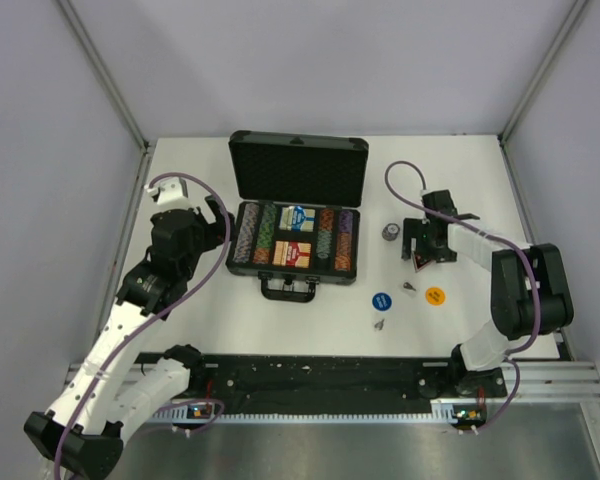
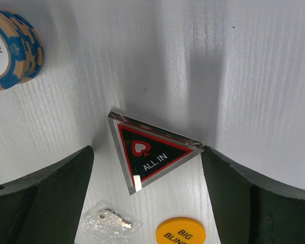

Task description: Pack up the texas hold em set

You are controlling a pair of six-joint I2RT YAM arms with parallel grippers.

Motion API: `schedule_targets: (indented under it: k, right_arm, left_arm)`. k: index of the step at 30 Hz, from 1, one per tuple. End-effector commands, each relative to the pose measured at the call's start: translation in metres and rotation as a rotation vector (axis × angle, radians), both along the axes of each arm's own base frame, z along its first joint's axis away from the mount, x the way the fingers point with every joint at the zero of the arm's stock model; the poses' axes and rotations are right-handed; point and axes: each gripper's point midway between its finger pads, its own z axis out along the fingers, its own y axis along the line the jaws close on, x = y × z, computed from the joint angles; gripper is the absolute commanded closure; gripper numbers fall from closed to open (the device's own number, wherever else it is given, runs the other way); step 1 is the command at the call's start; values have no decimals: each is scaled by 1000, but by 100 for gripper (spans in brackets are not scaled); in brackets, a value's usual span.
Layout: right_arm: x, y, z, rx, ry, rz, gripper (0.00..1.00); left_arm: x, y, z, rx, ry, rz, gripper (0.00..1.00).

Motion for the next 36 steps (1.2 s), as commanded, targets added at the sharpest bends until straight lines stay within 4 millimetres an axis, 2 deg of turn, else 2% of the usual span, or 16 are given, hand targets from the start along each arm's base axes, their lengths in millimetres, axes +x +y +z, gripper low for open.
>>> schedule_targets:
  k: [1, 10, 16, 18, 26, 30, 36]
  right_arm:
    - [-22, -1, -17, -20, 93, -16, 14]
    - [-12, -9, -19, -74, 87, -3, 12]
    - [-10, -4, -20, -50, 90, 30, 13]
    - [-10, -4, -21, -38, 88, 35, 15]
    - [-13, 0, -16, -2, 80, 38, 37]
    - [-12, 5, -1, 12, 30, 25, 41]
    - [-4, 31, 47, 63, -110, 53, 42]
  left_arm:
    - [4, -2, 13, -17, -56, -8, 1]
    - [2, 0, 13, -19, -58, -3, 1]
    - [0, 2, 14, -12, -64, 4, 1]
    - [0, 3, 15, -12, -67, 5, 1]
    - [-2, 2, 11, -20, -57, 3, 1]
    - [-2, 2, 14, -26, -64, 2, 1]
    - [-3, 5, 20, -19, -74, 12, 1]
